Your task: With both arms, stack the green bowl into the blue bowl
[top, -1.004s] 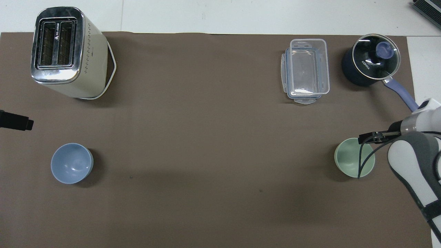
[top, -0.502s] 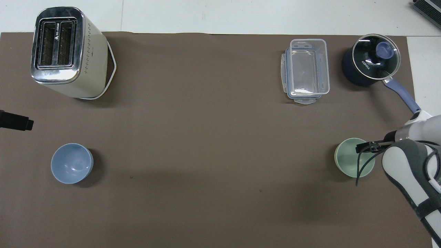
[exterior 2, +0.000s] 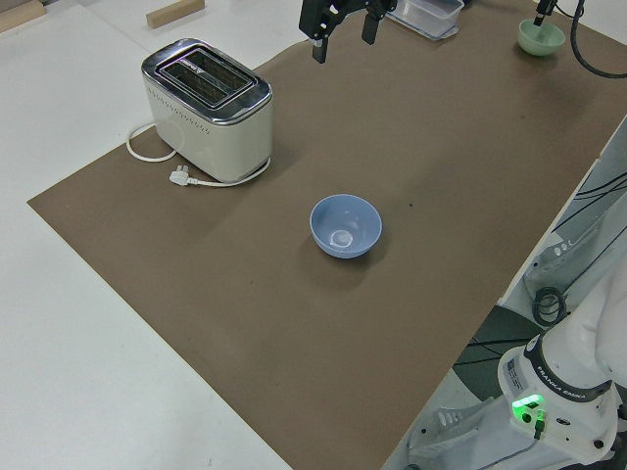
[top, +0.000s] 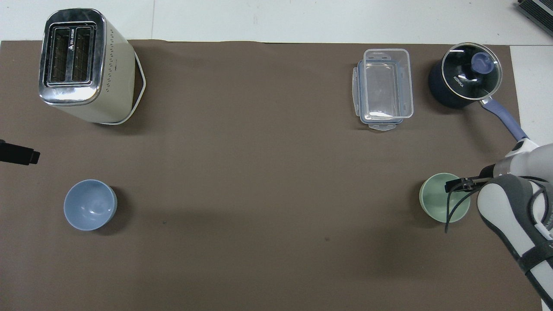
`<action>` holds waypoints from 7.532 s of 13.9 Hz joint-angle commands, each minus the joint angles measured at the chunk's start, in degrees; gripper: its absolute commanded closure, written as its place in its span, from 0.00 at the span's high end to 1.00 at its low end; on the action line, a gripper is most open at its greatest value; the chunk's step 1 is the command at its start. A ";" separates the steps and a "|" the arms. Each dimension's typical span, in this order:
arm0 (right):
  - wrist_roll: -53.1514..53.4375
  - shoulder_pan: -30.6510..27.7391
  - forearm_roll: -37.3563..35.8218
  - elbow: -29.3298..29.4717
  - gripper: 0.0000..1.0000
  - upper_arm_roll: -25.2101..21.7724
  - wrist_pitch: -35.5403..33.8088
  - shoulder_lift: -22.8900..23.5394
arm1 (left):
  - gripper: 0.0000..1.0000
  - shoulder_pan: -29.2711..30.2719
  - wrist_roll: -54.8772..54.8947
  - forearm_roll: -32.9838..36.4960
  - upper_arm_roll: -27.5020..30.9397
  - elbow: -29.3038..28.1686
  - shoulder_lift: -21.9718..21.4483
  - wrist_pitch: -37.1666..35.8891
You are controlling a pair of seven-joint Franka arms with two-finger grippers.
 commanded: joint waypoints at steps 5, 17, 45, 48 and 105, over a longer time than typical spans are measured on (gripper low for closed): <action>-1.15 -0.30 -0.46 -0.04 1.00 0.39 1.74 0.48 | 1.00 8.71 7.32 -3.37 -0.28 -18.15 -3.00 16.12; -0.81 -0.30 -0.46 -0.04 1.00 0.39 1.83 0.48 | 0.83 15.50 15.33 -11.02 -0.28 -38.48 1.47 38.12; -3.44 -2.23 0.42 1.00 0.00 0.56 1.57 2.68 | 0.00 -15.68 -16.02 -13.48 -1.16 -35.31 0.69 37.94; -5.72 -2.06 0.42 5.74 0.00 1.70 -4.30 1.10 | 0.00 -22.79 -23.84 -13.48 -1.16 -35.49 2.62 42.06; 54.92 45.67 8.51 14.02 0.00 3.99 7.63 10.32 | 1.00 -9.47 -10.33 -1.27 0.07 0.64 0.61 -0.28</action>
